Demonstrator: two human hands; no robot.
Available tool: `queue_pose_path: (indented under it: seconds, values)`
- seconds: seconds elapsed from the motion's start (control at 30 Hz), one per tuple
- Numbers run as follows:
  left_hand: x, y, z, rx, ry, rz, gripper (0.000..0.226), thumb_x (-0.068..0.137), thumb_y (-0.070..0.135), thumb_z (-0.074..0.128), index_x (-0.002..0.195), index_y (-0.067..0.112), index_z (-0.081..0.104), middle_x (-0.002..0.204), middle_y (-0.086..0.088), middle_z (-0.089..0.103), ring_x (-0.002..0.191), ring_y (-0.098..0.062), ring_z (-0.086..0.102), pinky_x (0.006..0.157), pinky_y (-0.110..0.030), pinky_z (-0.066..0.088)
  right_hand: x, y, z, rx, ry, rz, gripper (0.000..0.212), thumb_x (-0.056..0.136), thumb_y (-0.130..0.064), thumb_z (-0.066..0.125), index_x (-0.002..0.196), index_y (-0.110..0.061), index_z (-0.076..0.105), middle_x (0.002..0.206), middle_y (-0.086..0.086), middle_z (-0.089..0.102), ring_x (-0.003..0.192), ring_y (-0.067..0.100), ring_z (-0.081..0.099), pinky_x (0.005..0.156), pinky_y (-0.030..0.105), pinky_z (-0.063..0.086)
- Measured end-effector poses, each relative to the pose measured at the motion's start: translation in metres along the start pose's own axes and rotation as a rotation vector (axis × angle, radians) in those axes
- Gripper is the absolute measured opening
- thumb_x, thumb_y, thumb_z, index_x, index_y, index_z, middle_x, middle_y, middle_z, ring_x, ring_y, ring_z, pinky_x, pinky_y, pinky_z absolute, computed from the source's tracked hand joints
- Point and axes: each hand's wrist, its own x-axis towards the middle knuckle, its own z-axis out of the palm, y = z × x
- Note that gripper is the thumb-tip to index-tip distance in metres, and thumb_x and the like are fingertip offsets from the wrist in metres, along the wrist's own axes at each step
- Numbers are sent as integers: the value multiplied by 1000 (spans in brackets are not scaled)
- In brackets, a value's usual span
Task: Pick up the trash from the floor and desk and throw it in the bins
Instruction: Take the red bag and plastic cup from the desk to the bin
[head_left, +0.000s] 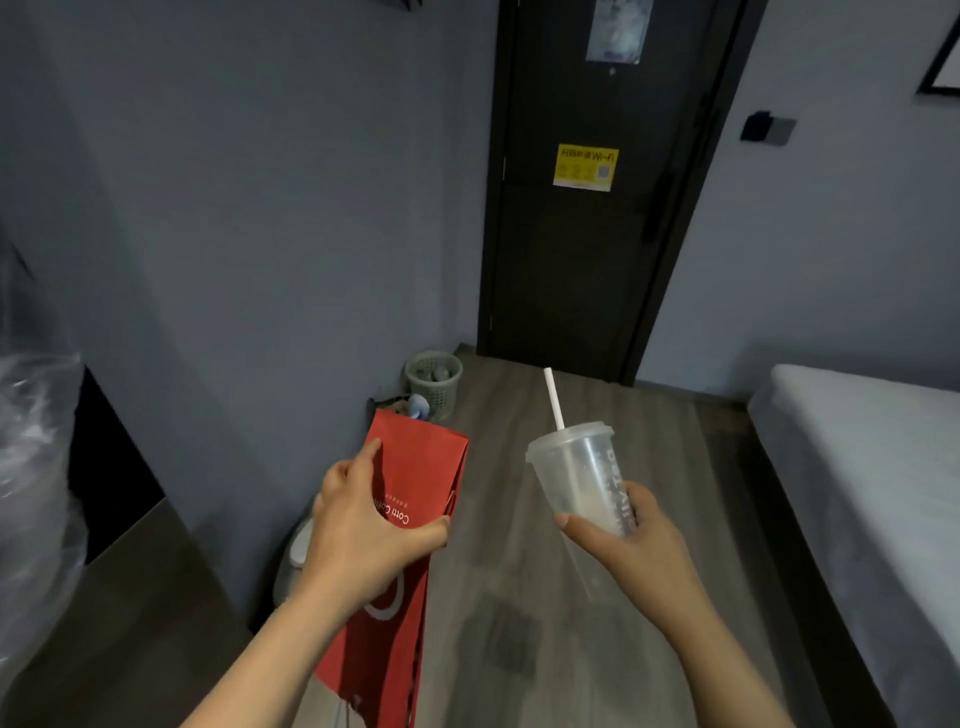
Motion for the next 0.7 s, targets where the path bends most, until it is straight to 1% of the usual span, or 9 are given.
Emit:
queue_pose_path:
  seconds: [0.07, 0.17, 0.27, 0.37, 0.43, 0.5, 0.6, 0.67, 0.7]
  values:
    - [35, 8, 14, 11, 7, -10, 117, 40, 65, 66, 145, 37, 22, 130, 6, 36, 126, -20, 37, 105, -42, 40, 45, 1, -2, 5, -18, -8, 39, 67, -42, 82, 91, -41, 51, 93, -13, 63, 79, 2, 62, 59, 17, 43]
    - [85, 17, 33, 19, 44, -15, 116, 40, 62, 67, 145, 37, 24, 131, 5, 37, 126, -18, 38, 106, -39, 39, 107, -4, -5, 9, -53, -18, 40, 66, -44, 81, 93, -42, 51, 94, -13, 63, 82, 5, 63, 64, 21, 47]
    - [130, 17, 47, 36, 49, -50, 115, 40, 60, 68, 144, 37, 25, 121, 9, 35, 122, -18, 41, 104, -40, 41, 161, -4, 0, 6, -84, -32, 41, 67, -45, 79, 96, -41, 51, 94, -14, 63, 83, 5, 63, 67, 24, 50]
    - [172, 9, 60, 46, 71, -81, 110, 40, 58, 68, 141, 39, 29, 112, 13, 33, 110, -12, 43, 95, -31, 42, 210, -4, 13, -26, -116, -18, 34, 69, -42, 80, 87, -39, 51, 89, -14, 62, 76, 3, 61, 58, 18, 43]
    - [205, -1, 69, 45, 77, -99, 106, 40, 56, 68, 137, 42, 30, 108, 14, 33, 104, -9, 41, 90, -28, 40, 246, -4, 26, -46, -135, -12, 35, 71, -40, 80, 87, -39, 49, 87, -16, 60, 75, 2, 59, 56, 16, 40]
    - [241, -13, 77, 42, 68, -112, 104, 40, 56, 70, 135, 45, 30, 107, 13, 34, 103, -11, 45, 90, -29, 43, 281, -3, 40, -28, -146, -9, 35, 71, -37, 81, 90, -37, 51, 88, -14, 61, 76, 3, 60, 57, 16, 41]
    - [304, -31, 88, 32, 66, -142, 102, 39, 56, 70, 132, 48, 28, 108, 11, 35, 101, -12, 47, 88, -29, 45, 334, -8, 66, -45, -151, 7, 33, 71, -38, 80, 86, -41, 51, 87, -13, 62, 75, 3, 61, 58, 18, 42]
    - [346, -42, 92, 28, 62, -167, 104, 38, 57, 69, 134, 45, 30, 108, 11, 35, 100, -11, 46, 85, -27, 43, 372, -15, 84, -81, -178, -1, 31, 72, -39, 79, 86, -40, 52, 84, -13, 63, 72, 3, 62, 56, 16, 43]
    - [367, -46, 93, 30, 54, -183, 107, 38, 56, 70, 136, 42, 30, 109, 11, 34, 101, -11, 45, 86, -27, 42, 391, -19, 92, -89, -184, -1, 31, 72, -39, 79, 90, -37, 55, 84, -12, 64, 72, 3, 62, 55, 16, 43]
